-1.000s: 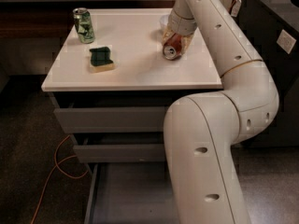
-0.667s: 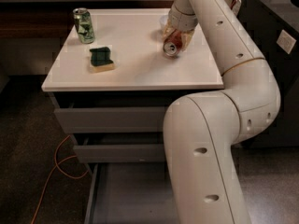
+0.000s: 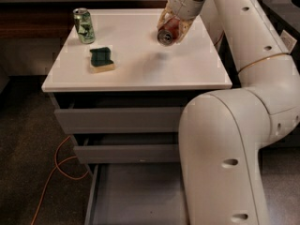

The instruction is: Place coke can into bottom drawer

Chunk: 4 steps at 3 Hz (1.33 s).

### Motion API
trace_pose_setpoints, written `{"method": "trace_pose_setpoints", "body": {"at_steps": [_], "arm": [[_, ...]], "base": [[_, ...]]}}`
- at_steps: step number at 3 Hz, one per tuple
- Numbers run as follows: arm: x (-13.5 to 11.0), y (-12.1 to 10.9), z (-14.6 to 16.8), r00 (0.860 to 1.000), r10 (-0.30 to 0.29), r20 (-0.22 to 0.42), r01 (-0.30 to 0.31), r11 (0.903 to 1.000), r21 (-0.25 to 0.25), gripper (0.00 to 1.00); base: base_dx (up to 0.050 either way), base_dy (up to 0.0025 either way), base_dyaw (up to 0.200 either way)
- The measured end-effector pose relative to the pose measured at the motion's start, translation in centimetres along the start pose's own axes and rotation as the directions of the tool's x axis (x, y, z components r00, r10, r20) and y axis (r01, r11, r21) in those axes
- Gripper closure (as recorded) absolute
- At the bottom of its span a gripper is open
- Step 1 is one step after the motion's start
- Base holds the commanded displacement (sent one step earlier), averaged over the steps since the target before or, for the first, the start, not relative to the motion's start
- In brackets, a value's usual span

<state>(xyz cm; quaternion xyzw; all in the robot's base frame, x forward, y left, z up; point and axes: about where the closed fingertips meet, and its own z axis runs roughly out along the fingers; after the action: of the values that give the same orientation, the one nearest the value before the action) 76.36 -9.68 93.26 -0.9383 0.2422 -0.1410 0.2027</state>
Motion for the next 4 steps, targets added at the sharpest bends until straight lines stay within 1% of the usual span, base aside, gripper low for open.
{"method": "trace_pose_setpoints", "body": {"at_steps": [1,2,3,4], "arm": [[-3.0,-1.1,-2.0,0.996,0.018,0.084,-0.025,0.9965,0.080,1.00],[-6.5,-1.5,-3.0,0.984,0.016,0.175,-0.038,0.9918,0.122,1.00],[-11.1,-1.3,-3.2,0.958,0.009,0.287,-0.051,0.9891,0.138,1.00],[-14.4,-1.1,-2.6,0.933,-0.003,0.359,-0.048,0.9897,0.135,1.00]], "base": [[0.000,0.00000,0.000],[0.000,0.00000,0.000],[0.000,0.00000,0.000],[0.000,0.00000,0.000]]}}
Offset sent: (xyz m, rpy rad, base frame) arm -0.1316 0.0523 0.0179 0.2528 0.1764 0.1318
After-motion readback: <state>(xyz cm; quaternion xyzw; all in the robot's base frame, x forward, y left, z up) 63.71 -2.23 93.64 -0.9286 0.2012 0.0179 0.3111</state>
